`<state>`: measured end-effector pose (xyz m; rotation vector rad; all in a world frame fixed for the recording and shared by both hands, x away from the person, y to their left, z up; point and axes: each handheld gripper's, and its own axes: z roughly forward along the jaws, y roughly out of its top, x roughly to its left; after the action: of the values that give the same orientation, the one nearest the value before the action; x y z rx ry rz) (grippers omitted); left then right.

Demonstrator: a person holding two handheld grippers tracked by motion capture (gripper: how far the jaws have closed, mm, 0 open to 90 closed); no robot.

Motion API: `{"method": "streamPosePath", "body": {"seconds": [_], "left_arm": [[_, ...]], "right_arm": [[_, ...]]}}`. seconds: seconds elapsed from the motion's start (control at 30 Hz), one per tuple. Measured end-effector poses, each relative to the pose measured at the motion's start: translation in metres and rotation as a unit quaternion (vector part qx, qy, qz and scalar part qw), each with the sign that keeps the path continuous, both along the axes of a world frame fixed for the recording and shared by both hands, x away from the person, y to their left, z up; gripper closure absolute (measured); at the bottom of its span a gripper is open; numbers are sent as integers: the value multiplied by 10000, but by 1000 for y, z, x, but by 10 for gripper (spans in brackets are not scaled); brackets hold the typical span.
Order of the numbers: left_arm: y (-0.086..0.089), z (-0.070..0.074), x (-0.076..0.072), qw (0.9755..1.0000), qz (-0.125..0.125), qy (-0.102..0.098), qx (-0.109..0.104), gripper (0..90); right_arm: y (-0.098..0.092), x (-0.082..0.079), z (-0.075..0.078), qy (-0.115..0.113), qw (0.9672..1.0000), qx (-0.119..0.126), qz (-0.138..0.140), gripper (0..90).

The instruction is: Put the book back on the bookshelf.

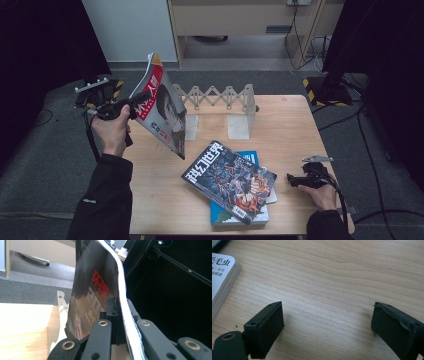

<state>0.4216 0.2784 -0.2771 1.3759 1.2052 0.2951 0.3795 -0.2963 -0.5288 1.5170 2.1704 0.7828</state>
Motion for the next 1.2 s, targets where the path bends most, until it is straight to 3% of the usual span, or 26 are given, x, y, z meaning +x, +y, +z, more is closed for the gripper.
{"method": "streamPosePath", "body": {"seconds": [0.27,0.5,0.67,1.03,1.1,1.17,1.2], "left_arm": [[-2,-9,25,9997,157,117,177,858],[-1,-16,44,9975,397,239,525,858],[0,-22,53,9961,547,305,629,858],[-14,-31,63,9889,807,293,1214,859],[-18,-33,63,9863,889,248,1369,859],[-21,-35,64,9854,890,267,1429,859],[-23,-37,64,9835,923,277,1533,859]], "right_arm": [[0,-1,-4,-184,9998,72,-2,73],[-1,-3,-7,-357,9993,131,-5,59],[-1,-4,-8,-401,9991,148,-2,58],[-1,-4,-8,-413,9990,168,3,57],[-1,-4,-8,-426,9990,165,5,57],[-1,-4,-8,-418,9990,169,2,57],[-1,-4,-8,-428,9989,169,0,58]]}}
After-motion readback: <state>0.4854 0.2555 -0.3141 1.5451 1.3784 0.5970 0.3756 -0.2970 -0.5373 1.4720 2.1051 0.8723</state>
